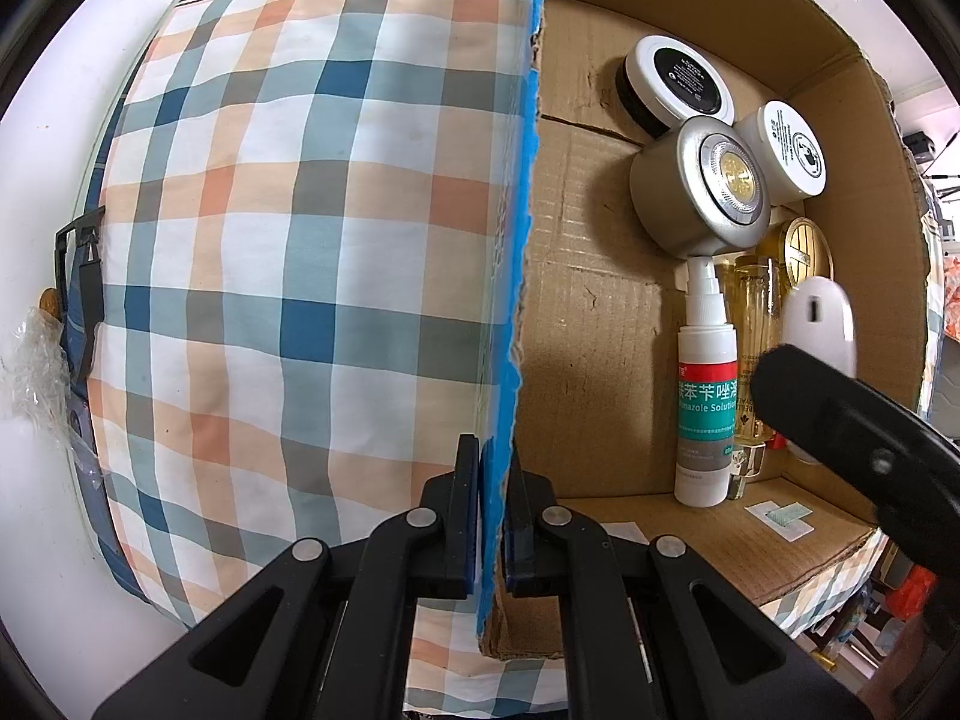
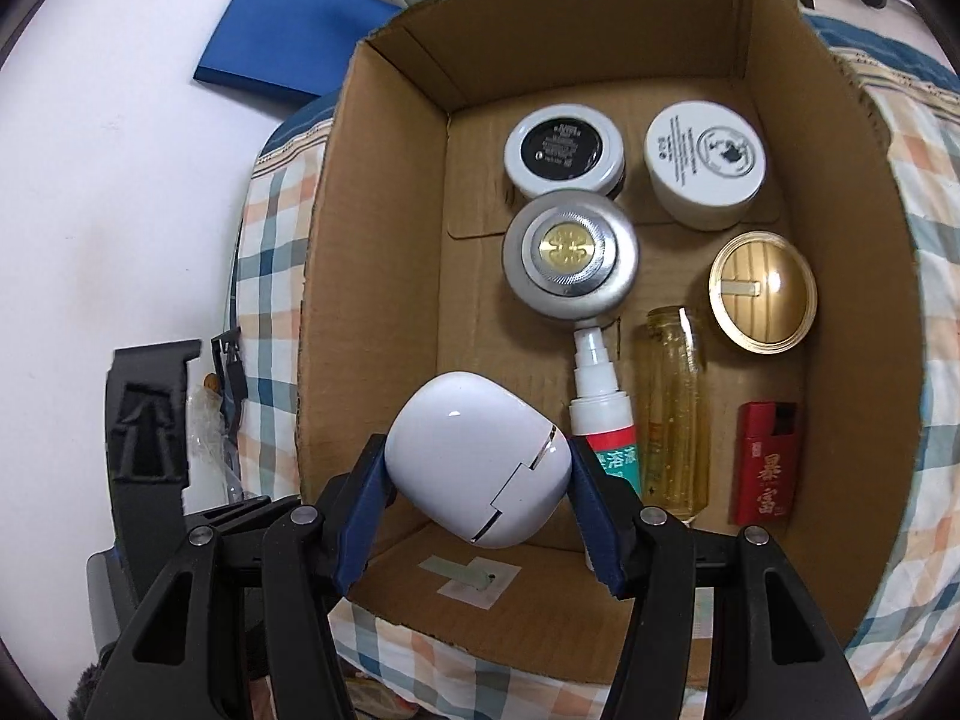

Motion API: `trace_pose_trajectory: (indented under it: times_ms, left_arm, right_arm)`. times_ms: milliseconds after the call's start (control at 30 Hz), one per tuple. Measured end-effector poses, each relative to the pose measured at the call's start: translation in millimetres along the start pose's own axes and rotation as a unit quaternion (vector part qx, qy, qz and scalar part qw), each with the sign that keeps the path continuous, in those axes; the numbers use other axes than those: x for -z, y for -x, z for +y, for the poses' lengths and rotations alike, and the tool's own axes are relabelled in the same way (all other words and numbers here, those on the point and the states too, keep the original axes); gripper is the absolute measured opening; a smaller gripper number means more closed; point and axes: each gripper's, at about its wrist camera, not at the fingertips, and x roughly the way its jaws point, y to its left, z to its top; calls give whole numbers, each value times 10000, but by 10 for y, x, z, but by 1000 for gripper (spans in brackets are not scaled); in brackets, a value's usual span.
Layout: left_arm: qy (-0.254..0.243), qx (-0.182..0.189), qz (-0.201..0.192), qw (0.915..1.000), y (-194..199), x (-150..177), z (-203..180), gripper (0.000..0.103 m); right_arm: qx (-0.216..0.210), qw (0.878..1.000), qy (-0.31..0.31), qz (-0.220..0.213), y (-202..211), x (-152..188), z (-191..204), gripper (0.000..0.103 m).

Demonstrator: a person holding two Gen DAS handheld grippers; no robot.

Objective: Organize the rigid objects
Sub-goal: 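Carry the white case into the box beside the spray bottle and release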

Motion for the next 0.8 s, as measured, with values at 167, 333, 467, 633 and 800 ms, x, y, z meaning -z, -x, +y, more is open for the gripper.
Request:
trace_pose_trajectory:
  times_ms: [167,333,467,633,800]
  left_arm:
    - [-9,5,11,10000,0,-4,6,4]
    - [-5,7,16,10000,-1,-9,10,4]
    - [0,13,18,10000,-3,-10,7,4]
    - [4,15,21,10000,-5,-15,-2,4]
    - [16,26,22,10000,-5,-14,2,4]
  right_arm:
    - [61,9999,-32,101,-182,-33,-24,61]
    - [178,9997,-55,160,-317,-75,-36,61]
    - [211,9995,-45,244,-401,-115,-18,61]
    - [425,9990,-12,161,-376,-151,3,87]
    - [754,9971,7,69,-251,-152,0,94]
